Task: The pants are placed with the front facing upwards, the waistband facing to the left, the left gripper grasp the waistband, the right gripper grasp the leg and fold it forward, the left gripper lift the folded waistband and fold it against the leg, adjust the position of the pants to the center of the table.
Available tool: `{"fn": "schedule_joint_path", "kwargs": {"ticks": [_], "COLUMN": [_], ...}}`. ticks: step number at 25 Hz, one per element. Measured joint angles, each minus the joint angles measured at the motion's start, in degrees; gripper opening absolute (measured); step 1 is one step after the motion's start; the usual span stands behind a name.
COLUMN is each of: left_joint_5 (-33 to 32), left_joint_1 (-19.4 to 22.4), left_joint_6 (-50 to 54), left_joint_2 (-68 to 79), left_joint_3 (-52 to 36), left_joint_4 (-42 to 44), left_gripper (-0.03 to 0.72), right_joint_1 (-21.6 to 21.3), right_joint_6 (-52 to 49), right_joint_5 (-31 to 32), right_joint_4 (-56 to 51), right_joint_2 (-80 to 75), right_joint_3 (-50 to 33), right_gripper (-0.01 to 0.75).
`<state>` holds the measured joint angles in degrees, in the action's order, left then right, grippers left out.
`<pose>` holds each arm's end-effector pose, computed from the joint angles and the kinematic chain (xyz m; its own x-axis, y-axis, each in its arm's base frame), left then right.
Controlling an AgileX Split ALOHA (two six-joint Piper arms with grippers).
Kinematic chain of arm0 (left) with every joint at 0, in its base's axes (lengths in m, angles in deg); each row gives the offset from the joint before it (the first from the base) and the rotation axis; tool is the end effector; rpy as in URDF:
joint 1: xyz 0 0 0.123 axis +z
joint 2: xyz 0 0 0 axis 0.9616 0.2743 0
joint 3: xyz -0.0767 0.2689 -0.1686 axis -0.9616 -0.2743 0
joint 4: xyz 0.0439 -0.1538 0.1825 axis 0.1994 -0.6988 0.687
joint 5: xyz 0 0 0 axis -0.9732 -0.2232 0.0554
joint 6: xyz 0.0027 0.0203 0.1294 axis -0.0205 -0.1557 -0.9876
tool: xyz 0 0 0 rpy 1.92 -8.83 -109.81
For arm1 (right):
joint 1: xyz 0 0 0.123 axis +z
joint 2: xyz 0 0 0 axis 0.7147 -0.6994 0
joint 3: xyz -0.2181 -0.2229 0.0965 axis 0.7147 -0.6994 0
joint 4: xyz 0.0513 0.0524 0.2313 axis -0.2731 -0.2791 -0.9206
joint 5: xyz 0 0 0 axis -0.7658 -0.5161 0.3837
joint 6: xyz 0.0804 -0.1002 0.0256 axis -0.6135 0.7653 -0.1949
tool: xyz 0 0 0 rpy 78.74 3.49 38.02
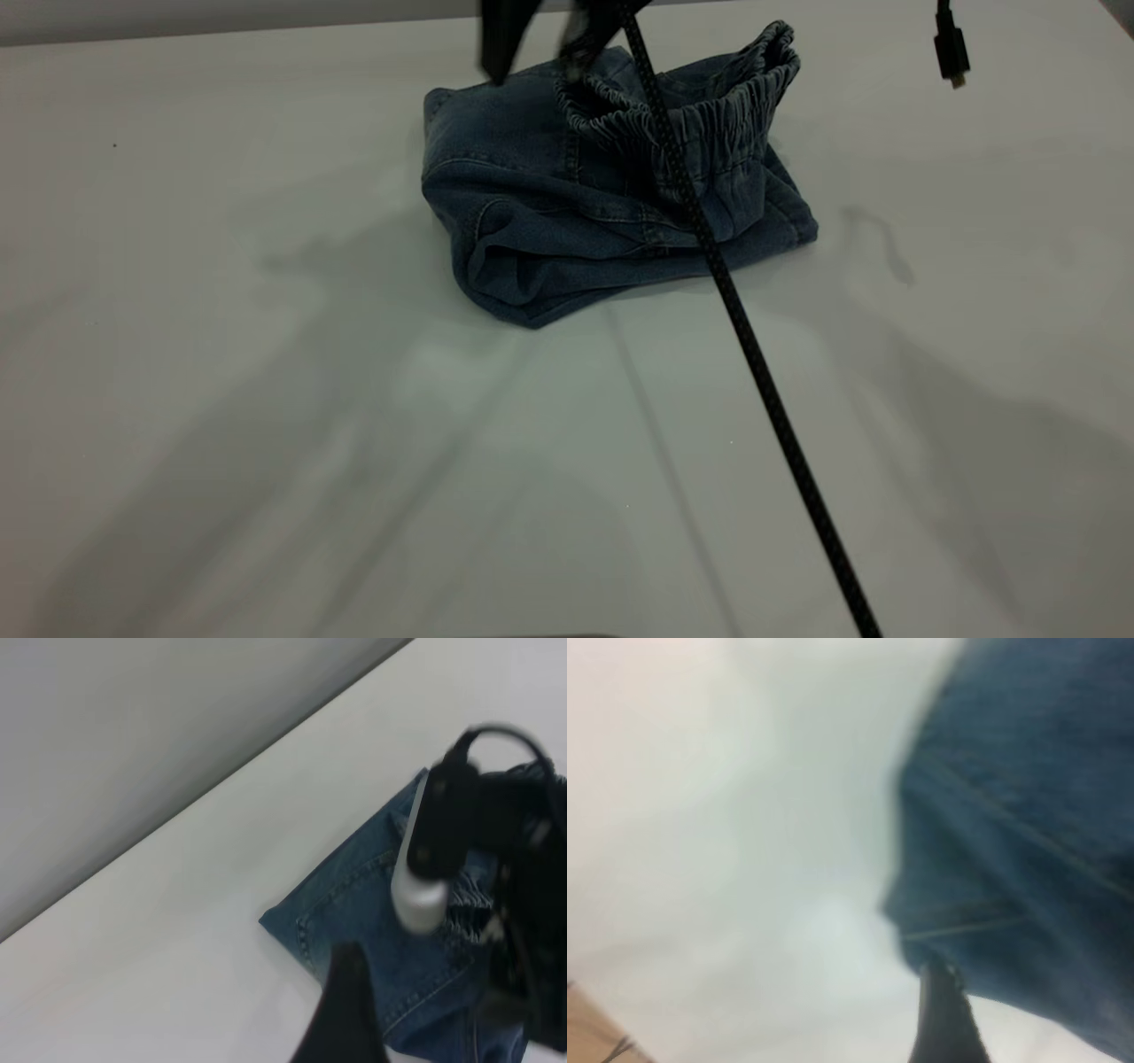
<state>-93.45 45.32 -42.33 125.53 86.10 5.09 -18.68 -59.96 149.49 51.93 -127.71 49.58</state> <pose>0.3272 -0.1784 0.4136 -0.4057 0.4222 -0.8106 0.5550 0.8185 0.1486 0.4542 0.2930 0.1714 -0.8708 -0.4287 -0.2407 -0.4916 0.7665 0.4133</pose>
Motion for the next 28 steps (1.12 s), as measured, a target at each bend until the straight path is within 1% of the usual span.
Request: {"fn": "schedule_joint_path", "kwargs": {"ticks": [4,7,11,13,19,22,28], "left_joint_5": [0.00,0.00,0.00,0.00,0.13,0.24,0.37], "left_joint_1": [0.00,0.00,0.00,0.00,0.00,0.00,0.00], "left_joint_6": [0.00,0.00,0.00,0.00,0.00,0.00,0.00], "left_joint_2": [0.00,0.06,0.11,0.11,0.36,0.87,2.10], "left_joint_3": [0.00,0.00,0.00,0.00,0.00,0.00,0.00], "left_joint_4": [0.00,0.00,0.00,0.00,0.00,0.00,0.02], "left_gripper": [0.561,0.561,0.561,0.561,0.561,0.561,0.561], "right_joint_1": [0.07,0.07,0.07,0.07,0.07,0.07,0.43], "right_joint_6": [0.58,0.34,-3.94,-7.60,-16.44,-19.08,-19.63], "right_joint_5": [-0.84,-2.64,-5.15,-5.97,-5.69,-5.33,-4.09], "right_joint_4": [-1.08,0.27,7.26,12.90,28.21,31.10,33.96], "right_joint_2": [-4.00,-6.60,-6.87,-6.77,-5.74,-5.44,-5.37], "right_joint_3": [0.05,0.05,0.05,0.05,0.05,0.05,0.05], "right_gripper": [0.390,0.390,0.390,0.390,0.390,0.390,0.388]}}
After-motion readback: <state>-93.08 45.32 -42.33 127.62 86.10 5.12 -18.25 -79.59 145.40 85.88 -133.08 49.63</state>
